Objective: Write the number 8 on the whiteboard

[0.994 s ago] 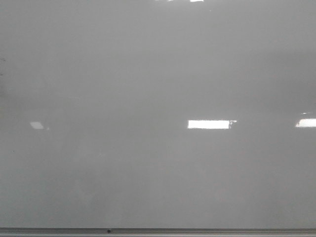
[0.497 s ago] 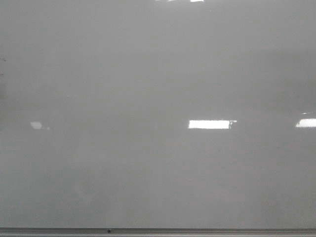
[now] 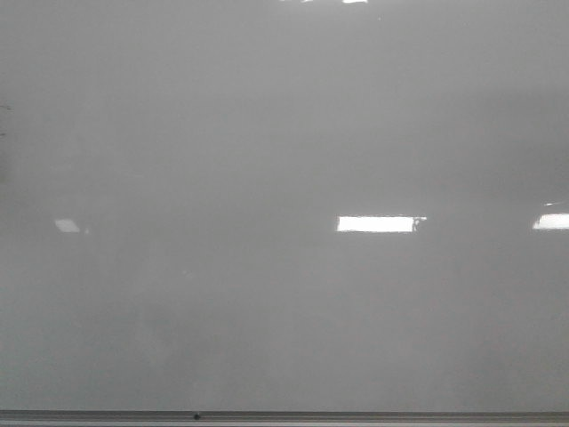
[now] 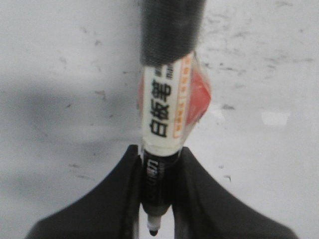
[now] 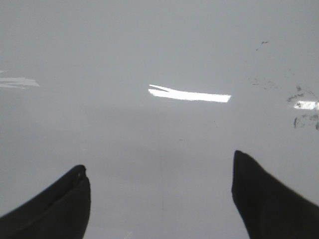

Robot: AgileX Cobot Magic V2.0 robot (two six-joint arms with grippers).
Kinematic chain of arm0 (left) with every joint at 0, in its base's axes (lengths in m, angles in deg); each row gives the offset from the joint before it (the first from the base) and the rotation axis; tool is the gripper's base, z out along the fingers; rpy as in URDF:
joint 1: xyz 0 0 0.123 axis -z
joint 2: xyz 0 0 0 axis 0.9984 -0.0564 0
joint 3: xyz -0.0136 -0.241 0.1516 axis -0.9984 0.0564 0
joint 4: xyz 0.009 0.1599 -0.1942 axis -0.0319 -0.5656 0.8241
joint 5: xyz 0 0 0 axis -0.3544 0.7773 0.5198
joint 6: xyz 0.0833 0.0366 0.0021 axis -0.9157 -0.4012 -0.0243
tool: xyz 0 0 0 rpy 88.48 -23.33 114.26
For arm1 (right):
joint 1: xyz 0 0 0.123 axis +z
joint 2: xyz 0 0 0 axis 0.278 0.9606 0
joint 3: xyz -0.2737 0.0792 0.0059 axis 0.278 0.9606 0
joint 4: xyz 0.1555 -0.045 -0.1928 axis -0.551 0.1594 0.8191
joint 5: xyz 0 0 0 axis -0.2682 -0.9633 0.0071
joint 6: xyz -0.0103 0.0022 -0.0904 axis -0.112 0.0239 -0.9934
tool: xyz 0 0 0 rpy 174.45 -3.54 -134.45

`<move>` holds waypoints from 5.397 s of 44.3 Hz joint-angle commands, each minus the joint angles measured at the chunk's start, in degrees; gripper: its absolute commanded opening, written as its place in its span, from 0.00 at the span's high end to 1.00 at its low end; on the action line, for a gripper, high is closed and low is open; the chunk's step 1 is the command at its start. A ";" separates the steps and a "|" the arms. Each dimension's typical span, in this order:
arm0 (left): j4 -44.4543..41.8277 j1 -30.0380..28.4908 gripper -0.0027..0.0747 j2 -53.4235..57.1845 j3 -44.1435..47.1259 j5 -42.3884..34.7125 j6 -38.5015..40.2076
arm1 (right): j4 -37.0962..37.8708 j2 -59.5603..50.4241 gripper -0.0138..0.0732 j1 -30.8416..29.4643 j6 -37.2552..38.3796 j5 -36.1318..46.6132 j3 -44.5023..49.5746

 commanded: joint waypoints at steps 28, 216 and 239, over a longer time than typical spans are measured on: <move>16.02 31.73 0.99 6.74 -19.67 50.53 -53.88 | -5.70 25.21 0.15 12.94 -9.11 -24.67 -21.22; 32.20 8.08 0.99 44.05 9.23 24.55 -41.14 | -45.59 65.38 0.91 24.03 -43.95 0.45 -29.51; 32.20 8.08 0.99 44.05 9.23 24.40 -41.14 | -48.48 70.52 0.91 30.18 -43.95 2.49 -38.58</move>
